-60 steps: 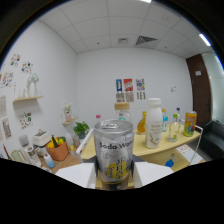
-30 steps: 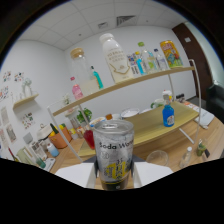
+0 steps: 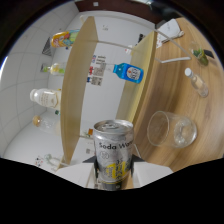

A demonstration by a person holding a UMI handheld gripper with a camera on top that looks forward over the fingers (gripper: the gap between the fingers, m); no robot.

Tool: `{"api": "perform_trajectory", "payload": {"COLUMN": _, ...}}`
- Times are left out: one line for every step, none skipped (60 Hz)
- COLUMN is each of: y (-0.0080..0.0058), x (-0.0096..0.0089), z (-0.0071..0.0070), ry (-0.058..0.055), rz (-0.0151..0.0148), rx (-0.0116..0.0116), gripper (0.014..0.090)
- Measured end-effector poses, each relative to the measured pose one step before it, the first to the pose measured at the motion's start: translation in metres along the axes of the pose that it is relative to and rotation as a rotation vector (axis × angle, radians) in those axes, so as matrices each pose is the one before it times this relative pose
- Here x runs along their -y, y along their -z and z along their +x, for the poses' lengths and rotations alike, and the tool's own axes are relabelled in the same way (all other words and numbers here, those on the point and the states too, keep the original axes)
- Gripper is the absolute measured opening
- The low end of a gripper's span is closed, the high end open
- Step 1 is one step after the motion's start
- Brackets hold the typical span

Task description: Make me a cup of Mojito.

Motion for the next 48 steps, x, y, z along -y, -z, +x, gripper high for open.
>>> {"api": "perform_trajectory", "payload": {"y": -0.00014, "x": 0.00055, "z": -0.00128, "ry": -0.0321, "rz": -0.00122, "rx": 0.01108, "gripper": 0.0511}}
{"api": "perform_trajectory", "payload": {"y": 0.00001, "x": 0.00045, "z": -0.00132, "ry": -0.0318, "rz": -0.00103, "rx": 0.00993, "gripper": 0.0512}}
{"api": "perform_trajectory", "payload": {"y": -0.00031, "x": 0.00074, "z": -0.00088, "ry": -0.0301, "rz": -0.00035, "rx": 0.00865, "gripper": 0.0511}}
{"api": "perform_trajectory", "payload": {"y": -0.00032, "x": 0.00073, "z": -0.00096, "ry": -0.0306, "rz": -0.00122, "rx": 0.00877, "gripper": 0.0511}}
{"api": "perform_trajectory", "payload": {"y": 0.00053, "x": 0.00119, "z": -0.00218, "ry": -0.0327, "rz": -0.00483, "rx": 0.00895, "gripper": 0.0512}}
{"api": "perform_trajectory", "payload": {"y": -0.00022, "x": 0.0, "z": -0.00149, "ry": -0.0339, "rz": -0.00296, "rx": 0.01152, "gripper": 0.0511}}
{"api": "perform_trajectory", "payload": {"y": -0.00011, "x": 0.00036, "z": -0.0013, "ry": -0.0354, "rz": -0.00128, "rx": 0.01075, "gripper": 0.0511}}
{"api": "perform_trajectory", "payload": {"y": -0.00157, "x": 0.00143, "z": 0.00055, "ry": -0.0344, "rz": 0.00099, "rx": 0.0073, "gripper": 0.0512}}
{"api": "perform_trajectory", "payload": {"y": -0.00019, "x": 0.00064, "z": -0.0008, "ry": -0.0344, "rz": 0.00033, "rx": 0.0073, "gripper": 0.0512}}
{"api": "perform_trajectory", "payload": {"y": -0.00025, "x": 0.00039, "z": -0.00095, "ry": -0.0335, "rz": -0.00017, "rx": 0.00809, "gripper": 0.0511}}
{"api": "perform_trajectory", "payload": {"y": 0.0002, "x": 0.00049, "z": -0.00171, "ry": -0.0343, "rz": -0.00049, "rx": 0.01053, "gripper": 0.0511}}
{"api": "perform_trajectory", "payload": {"y": 0.00036, "x": 0.00052, "z": -0.00179, "ry": -0.0344, "rz": 0.00075, "rx": 0.01145, "gripper": 0.0511}}
{"api": "perform_trajectory", "payload": {"y": 0.00018, "x": 0.00057, "z": -0.00222, "ry": -0.0336, "rz": 0.00103, "rx": 0.01254, "gripper": 0.0511}}
{"api": "perform_trajectory", "payload": {"y": 0.00026, "x": 0.00015, "z": -0.00236, "ry": -0.0333, "rz": -0.00086, "rx": 0.01267, "gripper": 0.0509}}
{"api": "perform_trajectory", "payload": {"y": 0.00004, "x": 0.00004, "z": -0.00189, "ry": -0.0327, "rz": -0.00204, "rx": 0.01142, "gripper": 0.051}}
{"api": "perform_trajectory", "payload": {"y": 0.00022, "x": 0.00067, "z": -0.00294, "ry": -0.0344, "rz": -0.00383, "rx": 0.00868, "gripper": 0.0509}}
{"api": "perform_trajectory", "payload": {"y": -0.00066, "x": 0.00026, "z": -0.00127, "ry": -0.0312, "rz": 0.00022, "rx": 0.0107, "gripper": 0.0511}}
{"api": "perform_trajectory", "payload": {"y": 0.00013, "x": -0.00058, "z": -0.00113, "ry": -0.029, "rz": -0.00008, "rx": 0.00694, "gripper": 0.0512}}
{"api": "perform_trajectory", "payload": {"y": 0.00002, "x": -0.00001, "z": -0.00192, "ry": -0.0297, "rz": 0.00031, "rx": 0.00986, "gripper": 0.051}}
{"api": "perform_trajectory", "payload": {"y": -0.00015, "x": -0.00004, "z": -0.00144, "ry": -0.0277, "rz": 0.00007, "rx": 0.00922, "gripper": 0.0511}}
{"api": "perform_trajectory", "payload": {"y": 0.00021, "x": 0.0002, "z": -0.00124, "ry": -0.0257, "rz": 0.00084, "rx": 0.00817, "gripper": 0.051}}
{"api": "perform_trajectory", "payload": {"y": 0.00022, "x": 0.0002, "z": -0.00111, "ry": -0.0235, "rz": 0.00144, "rx": 0.00684, "gripper": 0.0512}}
{"api": "perform_trajectory", "payload": {"y": 0.00049, "x": 0.00053, "z": -0.00085, "ry": -0.0229, "rz": 0.00238, "rx": 0.00611, "gripper": 0.0511}}
{"api": "perform_trajectory", "payload": {"y": 0.0002, "x": 0.00046, "z": -0.0014, "ry": -0.0238, "rz": 0.00179, "rx": 0.00638, "gripper": 0.051}}
{"api": "perform_trajectory", "payload": {"y": -0.0002, "x": 0.00067, "z": -0.00097, "ry": -0.0231, "rz": 0.00175, "rx": 0.00681, "gripper": 0.051}}
{"api": "perform_trajectory", "payload": {"y": -0.00021, "x": 0.00057, "z": -0.00087, "ry": -0.0214, "rz": 0.00098, "rx": 0.00659, "gripper": 0.051}}
{"api": "perform_trajectory", "payload": {"y": 0.00191, "x": 0.00218, "z": -0.00367, "ry": -0.0263, "rz": -0.00409, "rx": 0.00623, "gripper": 0.051}}
{"api": "perform_trajectory", "payload": {"y": 0.00006, "x": -0.00035, "z": 0.00062, "ry": -0.0071, "rz": 0.00208, "rx": 0.00182, "gripper": 0.0511}}
{"api": "perform_trajectory", "payload": {"y": 0.00049, "x": 0.00048, "z": -0.00132, "ry": -0.0153, "rz": 0.00173, "rx": 0.00285, "gripper": 0.0512}}
{"api": "perform_trajectory", "payload": {"y": -0.00145, "x": 0.00028, "z": 0.00282, "ry": 0.0076, "rz": 0.00171, "rx": -0.00236, "gripper": 0.0511}}
{"api": "perform_trajectory", "payload": {"y": 0.00006, "x": -0.0004, "z": -0.00034, "ry": 0.0007, "rz": -0.00068, "rx": -0.0006, "gripper": 0.0513}}
{"api": "perform_trajectory", "payload": {"y": 0.00001, "x": -0.0006, "z": -0.00019, "ry": 0.0051, "rz": -0.00177, "rx": -0.00133, "gripper": 0.0511}}
{"api": "perform_trajectory", "payload": {"y": -0.00006, "x": -0.00043, "z": -0.00008, "ry": 0.0076, "rz": -0.00115, "rx": -0.00184, "gripper": 0.0511}}
{"api": "perform_trajectory", "payload": {"y": -0.00018, "x": -0.00045, "z": 0.00005, "ry": 0.0077, "rz": -0.00016, "rx": -0.00223, "gripper": 0.0512}}
{"api": "perform_trajectory", "payload": {"y": -0.00042, "x": -0.00035, "z": -0.00003, "ry": 0.0074, "rz": -0.00022, "rx": -0.00214, "gripper": 0.0511}}
{"api": "perform_trajectory", "payload": {"y": -0.00033, "x": -0.00047, "z": 0.00006, "ry": 0.0076, "rz": -0.00135, "rx": -0.0021, "gripper": 0.0511}}
{"api": "perform_trajectory", "payload": {"y": 0.00129, "x": -0.00041, "z": -0.00256, "ry": 0.0026, "rz": -0.00246, "rx": -0.00121, "gripper": 0.0509}}
{"api": "perform_trajectory", "payload": {"y": -0.00035, "x": -0.00044, "z": -0.00036, "ry": 0.0118, "rz": -0.00034, "rx": -0.00229, "gripper": 0.0509}}
{"api": "perform_trajectory", "payload": {"y": -0.00036, "x": -0.00051, "z": -0.00031, "ry": 0.0161, "rz": 0.00058, "rx": -0.00332, "gripper": 0.051}}
{"api": "perform_trajectory", "payload": {"y": -0.00024, "x": -0.00011, "z": -0.00035, "ry": 0.0225, "rz": 0.00081, "rx": -0.00437, "gripper": 0.051}}
{"api": "perform_trajectory", "payload": {"y": 0.00031, "x": -0.00075, "z": -0.00113, "ry": 0.0251, "rz": 0.00264, "rx": -0.0057, "gripper": 0.0511}}
{"api": "perform_trajectory", "payload": {"y": -0.00007, "x": -0.00105, "z": 0.00052, "ry": 0.0412, "rz": 0.00032, "rx": -0.01206, "gripper": 0.051}}
{"api": "perform_trajectory", "payload": {"y": -0.00001, "x": -0.0002, "z": 0.00009, "ry": 0.0465, "rz": 0.00146, "rx": -0.01242, "gripper": 0.0511}}
{"api": "perform_trajectory", "payload": {"y": -0.00019, "x": -0.00072, "z": 0.00034, "ry": 0.0538, "rz": 0.00193, "rx": -0.01372, "gripper": 0.051}}
{"api": "perform_trajectory", "payload": {"y": -0.0002, "x": -0.00035, "z": 0.00027, "ry": 0.0581, "rz": 0.00191, "rx": -0.01398, "gripper": 0.0511}}
{"api": "perform_trajectory", "payload": {"y": -0.00019, "x": -0.00091, "z": 0.00002, "ry": 0.0618, "rz": 0.00203, "rx": -0.01324, "gripper": 0.0509}}
{"api": "perform_trajectory", "payload": {"y": 0.0001, "x": -0.00079, "z": -0.00093, "ry": 0.0647, "rz": 0.00204, "rx": -0.01225, "gripper": 0.0511}}
{"api": "perform_trajectory", "payload": {"y": -0.00049, "x": 0.00117, "z": -0.00117, "ry": 0.0631, "rz": 0.00455, "rx": -0.00851, "gripper": 0.0511}}
